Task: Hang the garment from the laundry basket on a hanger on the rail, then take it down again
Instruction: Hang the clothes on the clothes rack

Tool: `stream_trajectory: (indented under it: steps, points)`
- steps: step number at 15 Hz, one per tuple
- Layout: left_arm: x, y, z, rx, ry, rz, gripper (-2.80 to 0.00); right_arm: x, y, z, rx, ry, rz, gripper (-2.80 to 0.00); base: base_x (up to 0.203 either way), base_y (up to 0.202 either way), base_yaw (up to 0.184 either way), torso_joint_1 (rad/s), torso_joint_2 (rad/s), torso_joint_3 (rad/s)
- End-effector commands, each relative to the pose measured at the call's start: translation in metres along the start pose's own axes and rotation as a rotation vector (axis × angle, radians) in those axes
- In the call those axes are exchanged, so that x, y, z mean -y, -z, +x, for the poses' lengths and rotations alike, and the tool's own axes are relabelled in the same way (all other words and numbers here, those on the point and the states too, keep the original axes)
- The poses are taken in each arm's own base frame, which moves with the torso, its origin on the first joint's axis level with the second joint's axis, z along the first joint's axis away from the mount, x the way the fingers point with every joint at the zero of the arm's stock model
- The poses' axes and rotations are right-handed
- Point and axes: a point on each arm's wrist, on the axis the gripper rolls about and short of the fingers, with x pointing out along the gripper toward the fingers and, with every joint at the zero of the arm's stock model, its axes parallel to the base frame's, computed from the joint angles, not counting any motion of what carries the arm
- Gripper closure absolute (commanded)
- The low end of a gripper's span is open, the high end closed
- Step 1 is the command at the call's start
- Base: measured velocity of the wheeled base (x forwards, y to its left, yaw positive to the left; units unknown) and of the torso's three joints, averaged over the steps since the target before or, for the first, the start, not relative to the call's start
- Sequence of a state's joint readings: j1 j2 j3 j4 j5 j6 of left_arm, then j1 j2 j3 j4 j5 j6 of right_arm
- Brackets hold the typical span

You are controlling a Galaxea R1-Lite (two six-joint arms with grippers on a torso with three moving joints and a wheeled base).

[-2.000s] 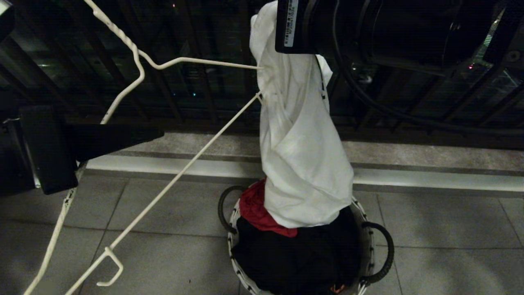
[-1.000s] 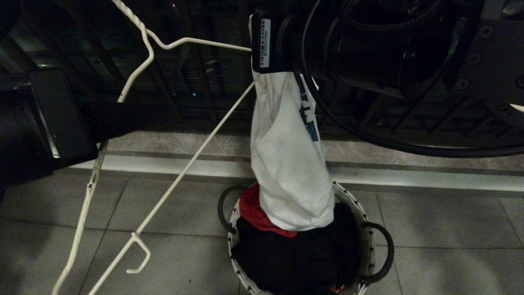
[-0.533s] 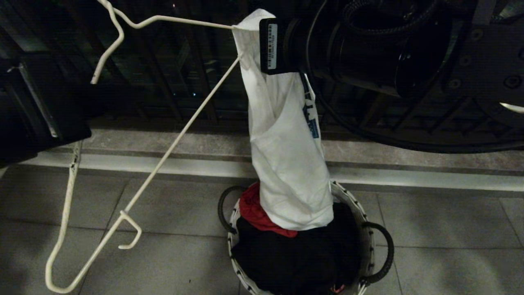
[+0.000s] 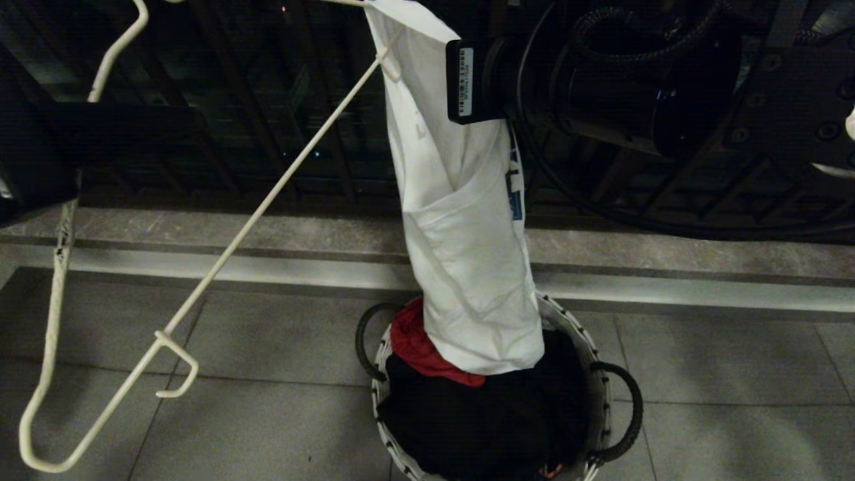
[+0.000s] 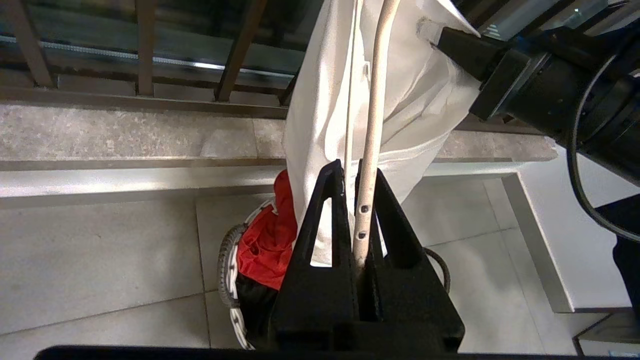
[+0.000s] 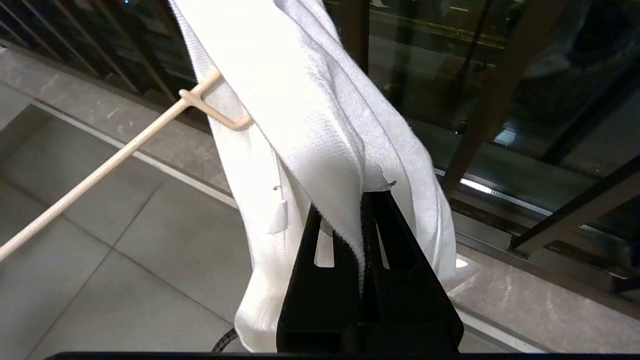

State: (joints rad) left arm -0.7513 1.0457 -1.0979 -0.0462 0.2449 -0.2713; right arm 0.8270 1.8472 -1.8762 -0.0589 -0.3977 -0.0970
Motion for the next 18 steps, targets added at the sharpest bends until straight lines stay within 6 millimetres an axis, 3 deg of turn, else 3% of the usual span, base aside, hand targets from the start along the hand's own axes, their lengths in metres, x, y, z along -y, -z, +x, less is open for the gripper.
stream_trajectory:
  steps: [1,6,9,12,18]
  points:
    - [0.0,0.0,-0.001,0.001,0.001,-0.002,0.0,0.001,-0.001,-0.001,0.002,0.003,0.001,0.0,0.0,0.0,0.0,0.0,0.0,0.0]
    - [0.002,0.019,0.024,-0.089,-0.011,0.005,0.0,-0.008,0.0,0.003,0.043,-0.012,-0.013,0.0,0.0,0.0,0.0,0.0,0.0,0.0]
    - [0.003,0.029,0.04,-0.133,-0.03,-0.042,0.0,-0.028,-0.001,-0.007,0.043,-0.074,-0.008,0.0,0.0,0.0,0.0,0.0,0.0,0.0]
    - [0.006,0.023,0.044,-0.117,-0.029,-0.139,0.0,-0.051,0.007,-0.012,0.022,-0.122,-0.013,0.0,0.0,0.0,0.0,0.0,0.0,0.0]
    - [0.007,0.018,0.055,-0.098,-0.053,-0.231,0.0,-0.072,0.006,-0.025,0.018,-0.166,-0.011,0.0,0.0,0.0,0.0,0.0,0.0,0.0]
